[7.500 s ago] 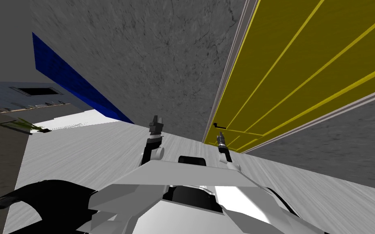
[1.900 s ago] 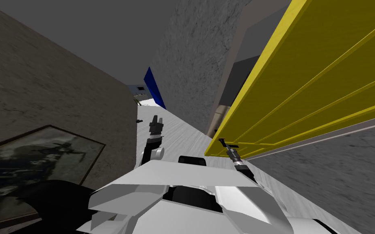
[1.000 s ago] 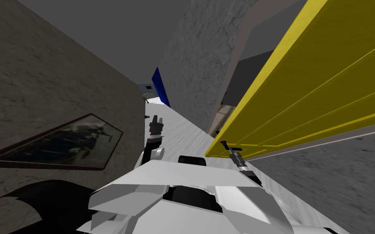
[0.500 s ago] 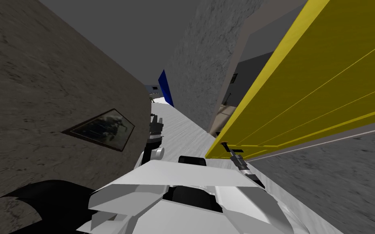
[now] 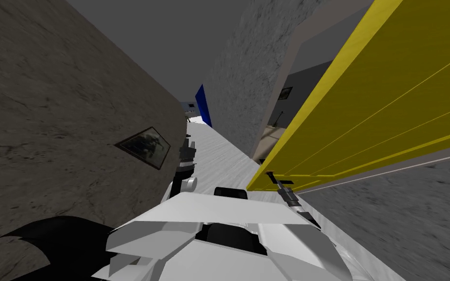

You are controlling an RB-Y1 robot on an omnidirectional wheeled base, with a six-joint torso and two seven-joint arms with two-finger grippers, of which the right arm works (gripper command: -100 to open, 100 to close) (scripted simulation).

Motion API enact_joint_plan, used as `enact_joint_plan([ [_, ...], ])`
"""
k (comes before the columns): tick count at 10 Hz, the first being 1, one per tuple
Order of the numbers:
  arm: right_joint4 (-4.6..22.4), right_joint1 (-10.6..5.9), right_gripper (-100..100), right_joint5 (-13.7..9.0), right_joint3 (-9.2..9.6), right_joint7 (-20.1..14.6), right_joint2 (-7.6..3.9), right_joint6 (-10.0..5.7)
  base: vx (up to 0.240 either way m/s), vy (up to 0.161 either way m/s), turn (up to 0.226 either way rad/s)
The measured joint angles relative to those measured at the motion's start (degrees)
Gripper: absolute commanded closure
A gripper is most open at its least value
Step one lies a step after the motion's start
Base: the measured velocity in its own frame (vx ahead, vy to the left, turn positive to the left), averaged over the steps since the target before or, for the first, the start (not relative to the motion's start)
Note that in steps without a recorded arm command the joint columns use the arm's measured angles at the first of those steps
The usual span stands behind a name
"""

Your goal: Pull the door open

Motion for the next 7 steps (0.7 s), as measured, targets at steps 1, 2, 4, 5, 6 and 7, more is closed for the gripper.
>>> enact_joint_plan([
  [1,1.2,-1.05,100,0.2,-0.24,0.0,0.23,-0.02,-0.207,-0.075,0.134],
  [2,1.5,-1.87,100,0.5,-0.56,0.1,0.49,0.39,-0.191,-0.062,0.118],
  [4,0.0,-2.54,100,0.9,-1.19,0.5,0.97,2.48,-0.182,-0.080,0.104],
  [5,-0.1,-3.18,100,1.2,-1.47,0.8,1.43,3.43,-0.160,-0.060,0.105],
  [6,1.1,-4.22,100,1.5,-1.64,0.8,1.74,3.41,-0.177,-0.038,0.116],
  [7,1.8,-5.07,100,1.8,-2.01,0.9,1.96,3.57,-0.194,-0.068,0.128],
])
